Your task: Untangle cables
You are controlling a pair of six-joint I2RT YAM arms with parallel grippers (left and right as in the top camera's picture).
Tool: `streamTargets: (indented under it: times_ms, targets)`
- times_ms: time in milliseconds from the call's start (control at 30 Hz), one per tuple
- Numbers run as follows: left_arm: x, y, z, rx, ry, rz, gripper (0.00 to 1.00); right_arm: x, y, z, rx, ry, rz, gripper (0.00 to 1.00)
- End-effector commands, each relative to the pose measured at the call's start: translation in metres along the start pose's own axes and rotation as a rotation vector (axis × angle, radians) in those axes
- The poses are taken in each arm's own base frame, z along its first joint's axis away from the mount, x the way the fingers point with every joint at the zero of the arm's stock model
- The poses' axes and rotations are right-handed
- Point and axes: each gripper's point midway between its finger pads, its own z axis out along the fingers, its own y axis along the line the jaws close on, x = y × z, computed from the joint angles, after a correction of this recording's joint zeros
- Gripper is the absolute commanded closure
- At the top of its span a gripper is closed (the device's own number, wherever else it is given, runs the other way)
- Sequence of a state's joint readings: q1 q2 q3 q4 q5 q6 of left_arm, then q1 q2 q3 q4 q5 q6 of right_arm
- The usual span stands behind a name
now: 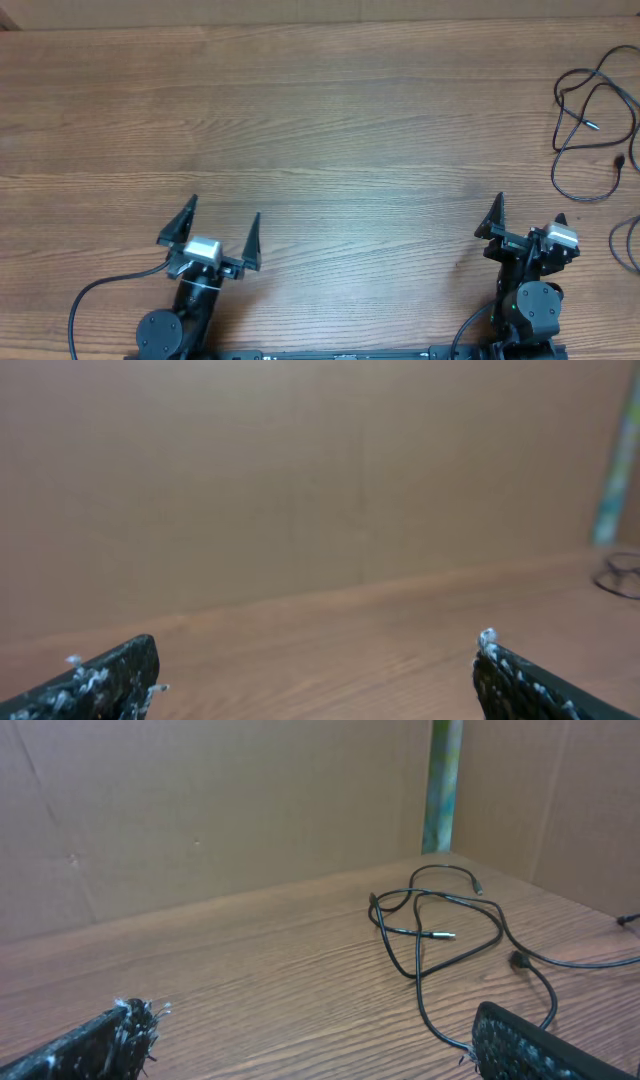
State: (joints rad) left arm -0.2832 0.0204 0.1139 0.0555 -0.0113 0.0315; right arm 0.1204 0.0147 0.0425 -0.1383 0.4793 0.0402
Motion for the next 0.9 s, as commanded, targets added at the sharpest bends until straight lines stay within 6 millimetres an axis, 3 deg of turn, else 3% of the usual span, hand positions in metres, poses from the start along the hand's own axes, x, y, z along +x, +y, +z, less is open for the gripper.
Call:
streamTargets:
  times_ms: [0,267,367,533,867]
  targets:
    - [0.007,0.012,0.001,-0.050,-0.033,0.034,0.01,-0.003,0.000,-0.001,0.002,-0.014,0.002,0.00]
    - [0.011,0.057,-0.005,-0.241,-0.056,0.084,0.00,-0.003,0.000,-0.001,0.002,-0.014,0.002,0.00]
    - [0.024,0.069,-0.007,-0.285,-0.002,0.085,0.00,-0.003,0.000,-0.001,0.002,-0.014,0.002,0.00]
    - [0.083,0.069,-0.014,-0.285,0.237,0.053,0.00,-0.003,0.000,-0.001,0.002,-0.014,0.002,0.00]
    - [0.083,0.070,-0.014,-0.286,0.239,0.061,0.00,-0.003,0.000,-0.001,0.002,-0.014,0.002,0.00]
